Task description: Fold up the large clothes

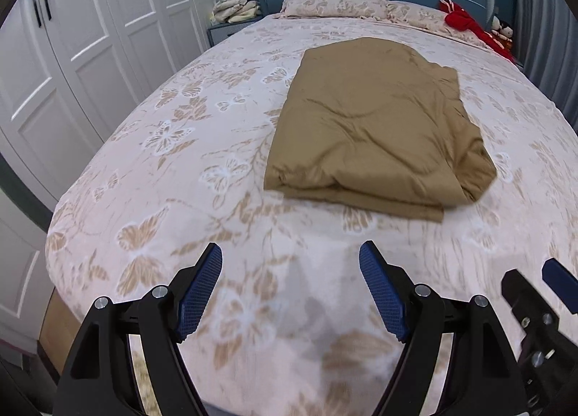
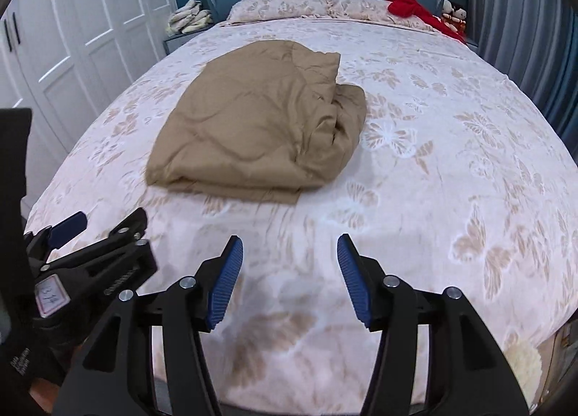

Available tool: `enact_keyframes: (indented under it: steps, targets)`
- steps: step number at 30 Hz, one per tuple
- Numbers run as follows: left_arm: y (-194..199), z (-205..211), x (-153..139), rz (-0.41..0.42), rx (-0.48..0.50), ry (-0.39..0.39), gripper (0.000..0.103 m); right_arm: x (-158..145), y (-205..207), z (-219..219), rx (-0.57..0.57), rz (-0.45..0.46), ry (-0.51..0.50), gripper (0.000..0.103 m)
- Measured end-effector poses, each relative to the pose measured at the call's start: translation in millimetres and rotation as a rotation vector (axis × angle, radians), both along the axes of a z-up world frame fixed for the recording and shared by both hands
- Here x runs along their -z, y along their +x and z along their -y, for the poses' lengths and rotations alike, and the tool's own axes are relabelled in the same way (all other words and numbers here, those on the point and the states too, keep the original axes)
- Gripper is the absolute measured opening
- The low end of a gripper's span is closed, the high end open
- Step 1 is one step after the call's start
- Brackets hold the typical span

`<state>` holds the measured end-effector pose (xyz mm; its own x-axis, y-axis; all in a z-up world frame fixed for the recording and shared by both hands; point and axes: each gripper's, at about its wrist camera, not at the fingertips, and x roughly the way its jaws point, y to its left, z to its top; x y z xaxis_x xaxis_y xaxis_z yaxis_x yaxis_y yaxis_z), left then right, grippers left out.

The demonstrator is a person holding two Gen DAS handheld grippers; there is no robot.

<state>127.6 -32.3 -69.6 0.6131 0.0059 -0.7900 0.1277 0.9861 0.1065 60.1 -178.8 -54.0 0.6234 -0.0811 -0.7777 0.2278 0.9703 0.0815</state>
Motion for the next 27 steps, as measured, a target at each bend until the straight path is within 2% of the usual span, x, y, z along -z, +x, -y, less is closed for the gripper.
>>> enact_keyframes:
  steps: [4,13,27]
  targets:
    - [-20.2,0.6,-3.3,0.010,0.020,-0.008,0.077,2.0,-16.0,-4.7,0.000,0.008,-0.005,0.053]
    - [-53.7,-2.7,-7.6,0.063,0.025,0.027,0.076,1.6,-47.3,-11.9,0.020,0.030,-0.015,0.053]
    - [-83.7,-12.0,-19.3,0.156,0.009,0.042,0.075,-6.5,-77.0,-26.2,0.038,0.097,-0.047,0.053]
